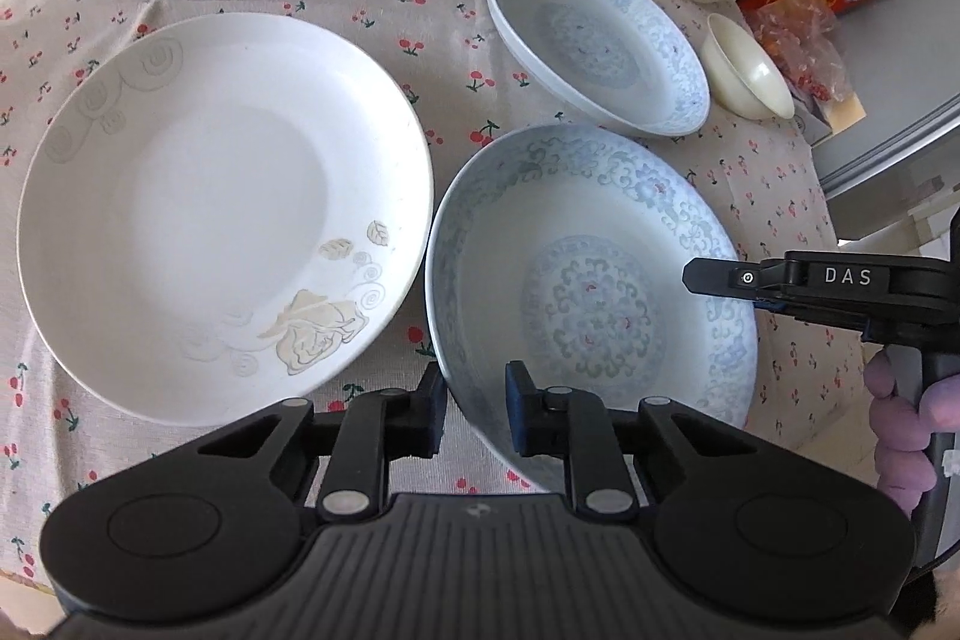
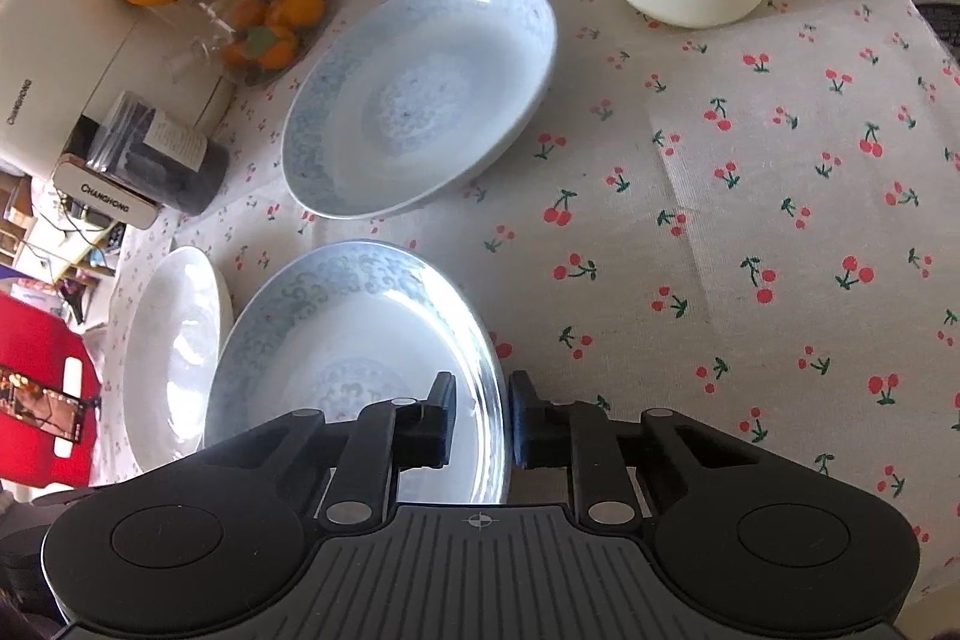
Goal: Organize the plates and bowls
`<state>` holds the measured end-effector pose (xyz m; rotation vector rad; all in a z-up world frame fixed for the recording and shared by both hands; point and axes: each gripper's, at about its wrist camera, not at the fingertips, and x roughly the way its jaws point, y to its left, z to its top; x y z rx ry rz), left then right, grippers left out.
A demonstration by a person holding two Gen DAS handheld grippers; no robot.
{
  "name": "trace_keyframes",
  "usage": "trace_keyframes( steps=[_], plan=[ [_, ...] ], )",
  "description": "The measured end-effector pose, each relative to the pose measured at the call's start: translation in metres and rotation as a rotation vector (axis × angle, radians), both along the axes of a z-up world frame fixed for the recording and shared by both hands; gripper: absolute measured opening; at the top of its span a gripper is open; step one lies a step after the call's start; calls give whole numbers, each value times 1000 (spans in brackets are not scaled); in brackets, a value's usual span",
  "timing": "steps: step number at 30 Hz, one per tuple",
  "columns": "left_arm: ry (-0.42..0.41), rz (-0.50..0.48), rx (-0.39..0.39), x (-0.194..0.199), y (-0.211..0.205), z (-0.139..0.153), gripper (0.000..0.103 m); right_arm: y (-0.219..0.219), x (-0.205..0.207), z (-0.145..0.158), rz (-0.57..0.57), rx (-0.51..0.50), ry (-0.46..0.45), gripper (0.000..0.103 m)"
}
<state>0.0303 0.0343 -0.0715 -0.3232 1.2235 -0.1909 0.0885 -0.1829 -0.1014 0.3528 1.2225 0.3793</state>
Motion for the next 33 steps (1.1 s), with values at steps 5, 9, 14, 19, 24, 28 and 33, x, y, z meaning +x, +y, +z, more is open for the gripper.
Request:
trace_keyframes(
  steps=[5, 9, 14, 19, 24, 28, 33],
  plan=[
    [-29, -3, 2, -1, 1, 9, 18, -1, -2, 12, 7, 5, -34, 19],
    [-50, -7, -6, -2, 1, 16, 19, -4, -3, 18, 3, 15, -45, 19],
    [-77, -22, -1, -4, 0, 21, 19, -7, -4, 22, -7, 24, -50, 19],
    [-113, -14, -14, -6, 3, 28, 19, -11, -5, 30, -21, 52, -63, 19],
    [-158, 2, -2, -4, 3, 34, 18, -10, -1, 37, -27, 65, -83, 19],
    [-183, 16, 9, 3, 0, 37, 18, -10, 5, 35, -44, 59, -79, 19],
    [-203, 25, 13, 15, -5, 39, 18, -16, 16, 38, -78, 71, -84, 19]
  ],
)
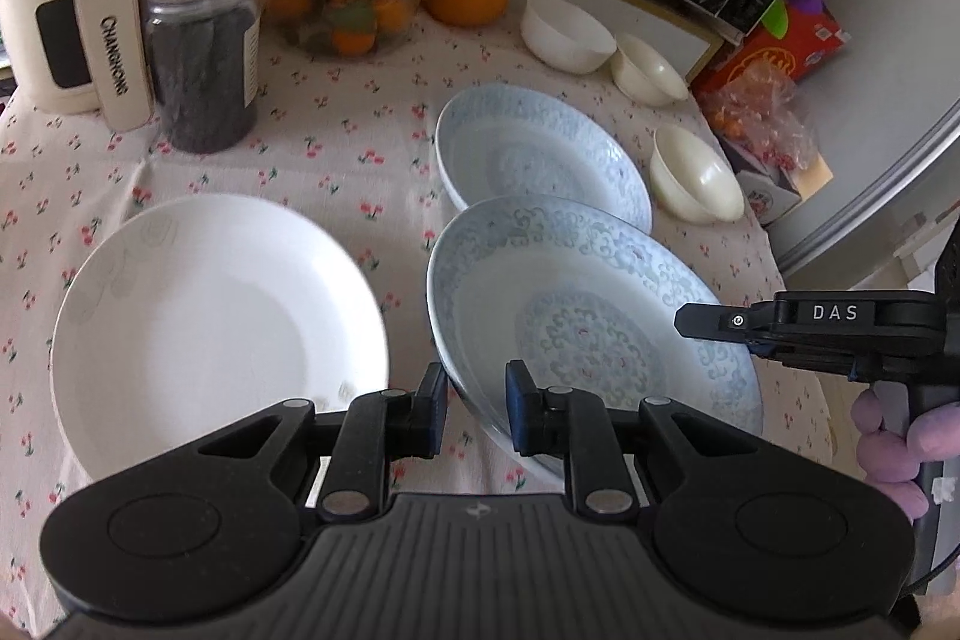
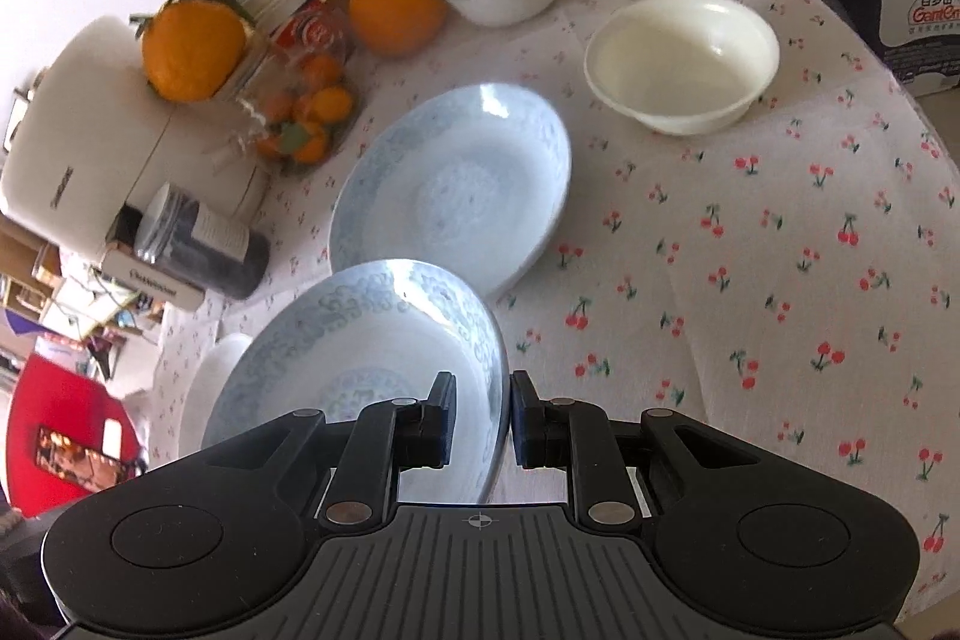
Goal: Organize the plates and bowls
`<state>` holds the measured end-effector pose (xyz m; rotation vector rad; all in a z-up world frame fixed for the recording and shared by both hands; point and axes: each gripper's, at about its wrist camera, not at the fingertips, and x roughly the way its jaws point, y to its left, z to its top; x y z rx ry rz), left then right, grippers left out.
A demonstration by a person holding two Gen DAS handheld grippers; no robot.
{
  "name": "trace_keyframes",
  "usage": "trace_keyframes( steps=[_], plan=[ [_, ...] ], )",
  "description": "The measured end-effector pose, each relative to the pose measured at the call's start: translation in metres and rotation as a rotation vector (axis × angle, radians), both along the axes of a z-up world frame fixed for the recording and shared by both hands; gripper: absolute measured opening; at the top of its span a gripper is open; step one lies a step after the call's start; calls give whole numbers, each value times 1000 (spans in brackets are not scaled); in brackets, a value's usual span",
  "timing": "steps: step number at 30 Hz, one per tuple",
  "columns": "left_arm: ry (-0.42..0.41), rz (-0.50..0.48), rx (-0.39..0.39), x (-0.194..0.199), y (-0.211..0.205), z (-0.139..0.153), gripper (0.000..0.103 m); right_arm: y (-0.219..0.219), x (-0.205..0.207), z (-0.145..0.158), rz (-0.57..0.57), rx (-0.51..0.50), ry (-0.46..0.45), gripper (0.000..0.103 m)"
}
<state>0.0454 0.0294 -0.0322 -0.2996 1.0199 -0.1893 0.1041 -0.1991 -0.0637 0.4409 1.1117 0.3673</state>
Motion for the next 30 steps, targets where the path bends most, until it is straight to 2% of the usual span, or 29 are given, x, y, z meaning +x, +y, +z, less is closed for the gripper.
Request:
trace_keyframes(
  steps=[6, 14, 30],
  plan=[
    [0, 10, -10, 21, -2, -1, 18, -6, 20, 6, -56, 27, -15, 19],
    [-31, 37, 25, 40, -7, -1, 18, -2, 42, 1, -102, 10, -19, 19],
    [-45, 75, 114, 78, -19, -22, 18, 6, 73, -14, -181, -9, -29, 19]
  ],
)
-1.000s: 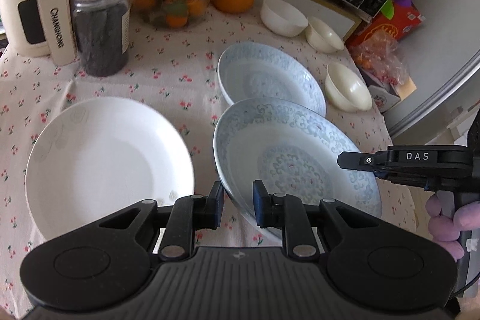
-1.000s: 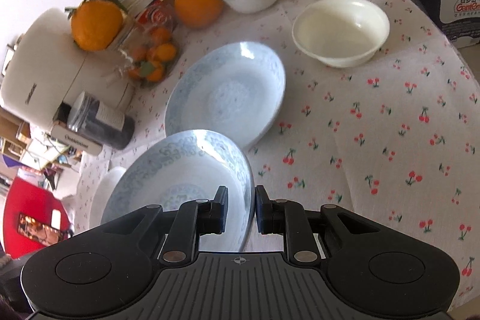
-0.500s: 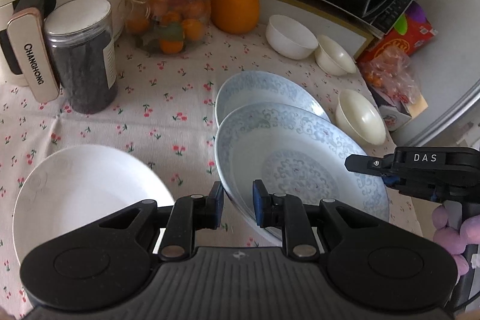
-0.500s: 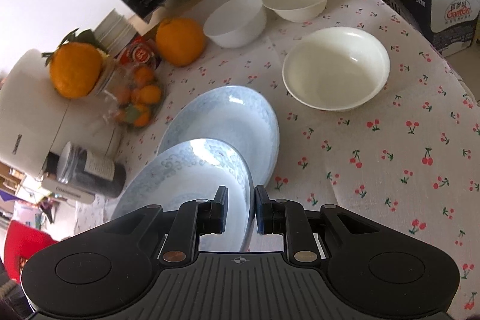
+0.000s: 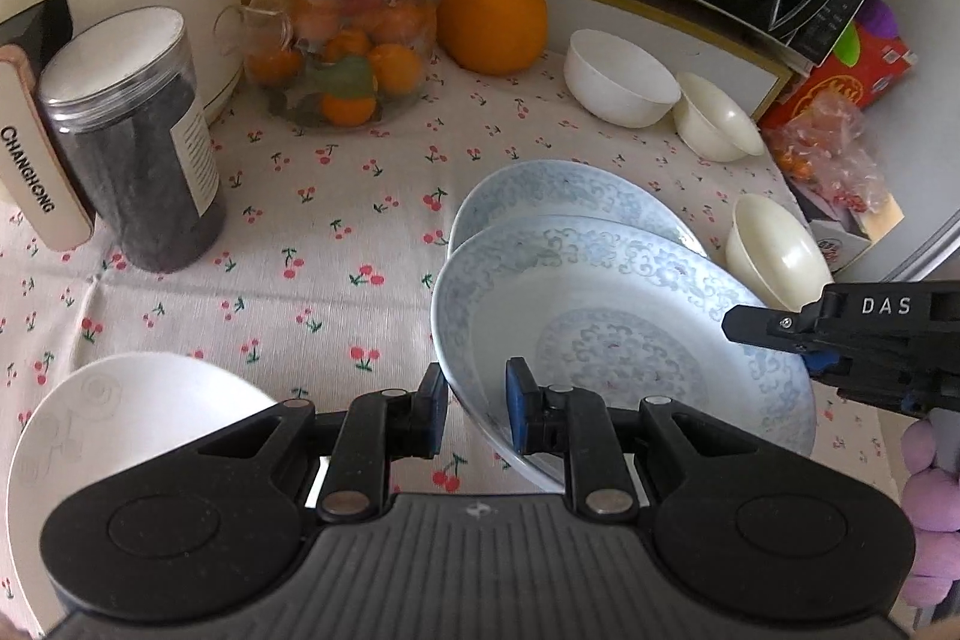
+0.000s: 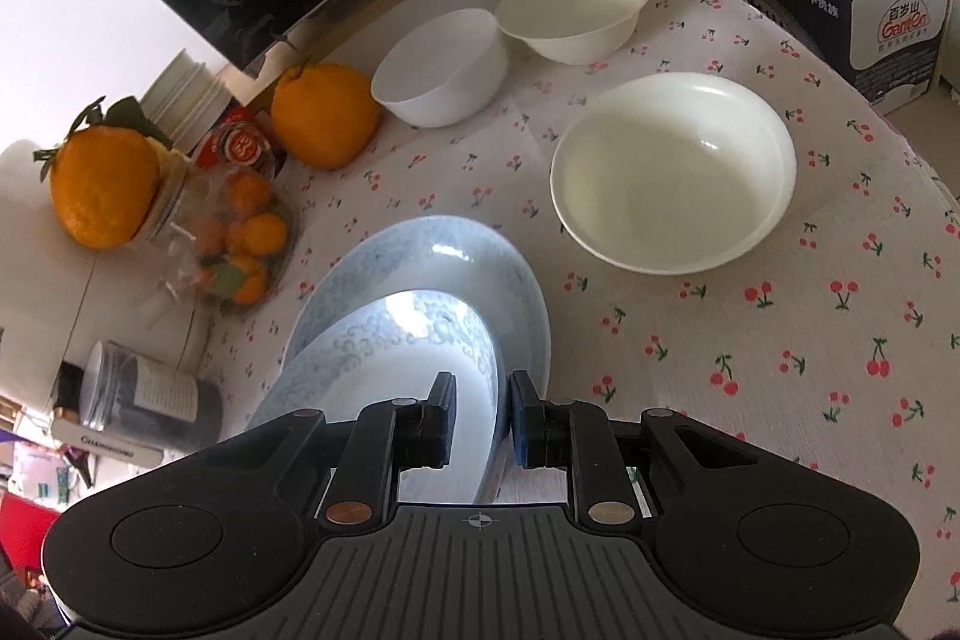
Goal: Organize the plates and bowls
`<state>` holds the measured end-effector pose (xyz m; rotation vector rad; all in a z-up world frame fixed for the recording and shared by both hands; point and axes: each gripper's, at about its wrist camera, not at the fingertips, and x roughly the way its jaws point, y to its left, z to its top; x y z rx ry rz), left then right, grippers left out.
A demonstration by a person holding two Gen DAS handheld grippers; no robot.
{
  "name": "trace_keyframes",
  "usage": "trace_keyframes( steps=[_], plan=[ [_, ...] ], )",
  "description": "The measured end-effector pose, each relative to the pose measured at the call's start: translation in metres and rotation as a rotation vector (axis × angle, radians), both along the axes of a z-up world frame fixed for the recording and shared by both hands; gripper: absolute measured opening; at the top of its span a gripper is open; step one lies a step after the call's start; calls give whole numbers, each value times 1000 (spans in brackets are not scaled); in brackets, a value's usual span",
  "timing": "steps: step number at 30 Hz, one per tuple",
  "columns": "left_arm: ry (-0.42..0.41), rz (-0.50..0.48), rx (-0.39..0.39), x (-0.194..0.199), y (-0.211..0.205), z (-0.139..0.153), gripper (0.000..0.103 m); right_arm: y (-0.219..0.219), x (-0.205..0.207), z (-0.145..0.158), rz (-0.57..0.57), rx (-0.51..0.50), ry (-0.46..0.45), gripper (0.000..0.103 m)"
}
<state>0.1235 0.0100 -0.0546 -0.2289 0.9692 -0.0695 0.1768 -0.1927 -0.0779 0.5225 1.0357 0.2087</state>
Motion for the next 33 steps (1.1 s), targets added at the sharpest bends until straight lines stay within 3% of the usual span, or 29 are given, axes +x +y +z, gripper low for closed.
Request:
trace_keyframes(
  steps=[17, 23, 28, 33],
  plan=[
    [-98, -52, 136, 8, -17, -14, 18, 15, 7, -4, 14, -163, -72, 19],
    [-144, -97, 242, 7, -30, -16, 18, 19, 8, -7, 30, -223, -71, 19],
    [-157, -107, 279, 8, -32, -17, 18, 25, 6, -7, 49, -271, -84, 19],
    [-175, -119, 316, 6, -35, -18, 19, 31, 6, -9, 74, -326, -96, 14]
  ],
)
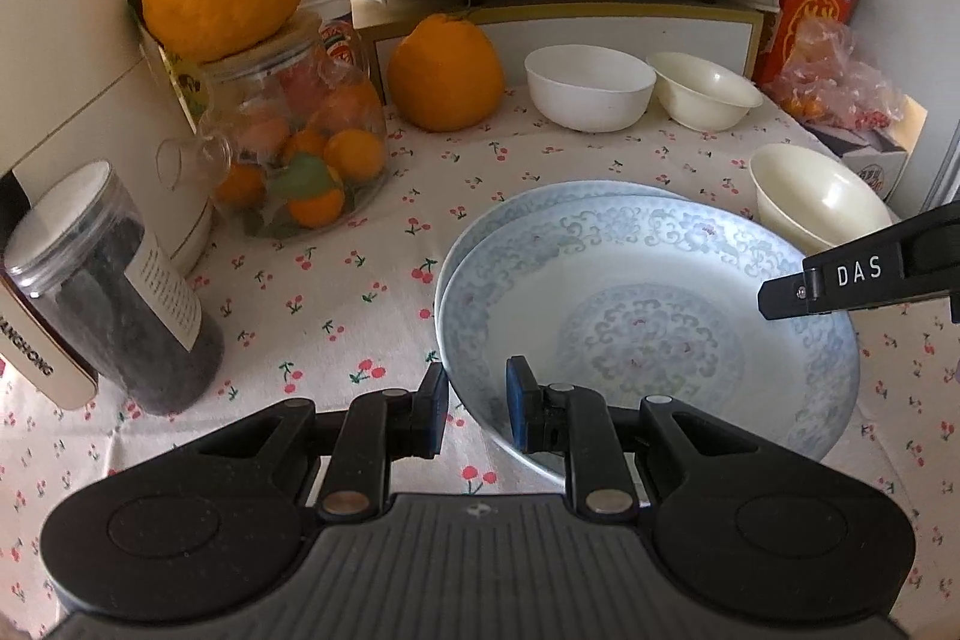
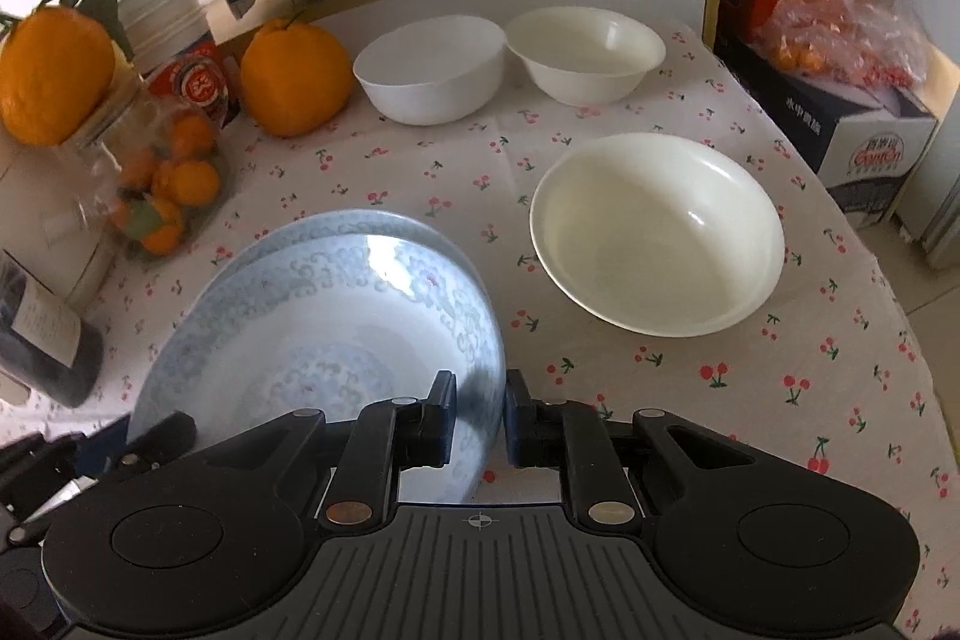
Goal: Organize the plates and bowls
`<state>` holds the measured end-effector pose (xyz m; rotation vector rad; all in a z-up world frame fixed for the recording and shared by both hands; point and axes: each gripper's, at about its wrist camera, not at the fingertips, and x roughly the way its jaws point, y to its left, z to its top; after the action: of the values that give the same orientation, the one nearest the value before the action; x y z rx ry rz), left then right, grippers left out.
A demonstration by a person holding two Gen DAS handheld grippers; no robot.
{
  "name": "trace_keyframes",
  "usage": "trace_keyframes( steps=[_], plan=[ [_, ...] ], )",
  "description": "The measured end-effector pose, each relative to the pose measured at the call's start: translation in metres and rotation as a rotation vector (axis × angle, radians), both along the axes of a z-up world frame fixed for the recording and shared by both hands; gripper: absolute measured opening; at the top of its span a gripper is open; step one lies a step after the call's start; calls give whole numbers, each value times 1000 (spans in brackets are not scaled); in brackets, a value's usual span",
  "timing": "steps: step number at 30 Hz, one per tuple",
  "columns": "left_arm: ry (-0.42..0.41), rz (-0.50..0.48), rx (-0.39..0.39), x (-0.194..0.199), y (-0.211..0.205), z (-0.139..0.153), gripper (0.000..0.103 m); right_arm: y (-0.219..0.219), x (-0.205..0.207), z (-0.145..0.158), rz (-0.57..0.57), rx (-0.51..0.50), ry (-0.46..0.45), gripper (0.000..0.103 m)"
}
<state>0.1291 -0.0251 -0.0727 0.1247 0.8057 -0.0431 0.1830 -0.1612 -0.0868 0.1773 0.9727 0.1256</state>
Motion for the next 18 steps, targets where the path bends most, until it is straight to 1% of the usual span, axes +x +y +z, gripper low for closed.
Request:
trace_keyframes(
  steps=[3, 6, 7, 9, 10, 16, 18],
  plan=[
    [-13, -9, 25, -2, -2, 0, 21, 0, 1, -1, 9, -3, 2, 13],
    [-24, -16, 54, -4, -4, -1, 26, -1, 2, -2, 14, -2, 3, 13],
    [-30, -15, 64, -5, -5, -1, 28, -1, 3, -3, 16, -2, 7, 13],
    [-28, -12, 81, -4, -5, -2, 28, -1, 4, -7, 12, 8, 27, 14],
    [-28, -12, 82, -4, -5, -3, 30, -1, 4, -9, 8, 20, 28, 15],
    [-13, -1, 56, -2, 0, -3, 31, -4, 5, -10, 10, 47, 34, 15],
    [-8, 8, 41, -2, 1, -3, 31, -8, 6, -11, -2, 76, 44, 21]
  ],
)
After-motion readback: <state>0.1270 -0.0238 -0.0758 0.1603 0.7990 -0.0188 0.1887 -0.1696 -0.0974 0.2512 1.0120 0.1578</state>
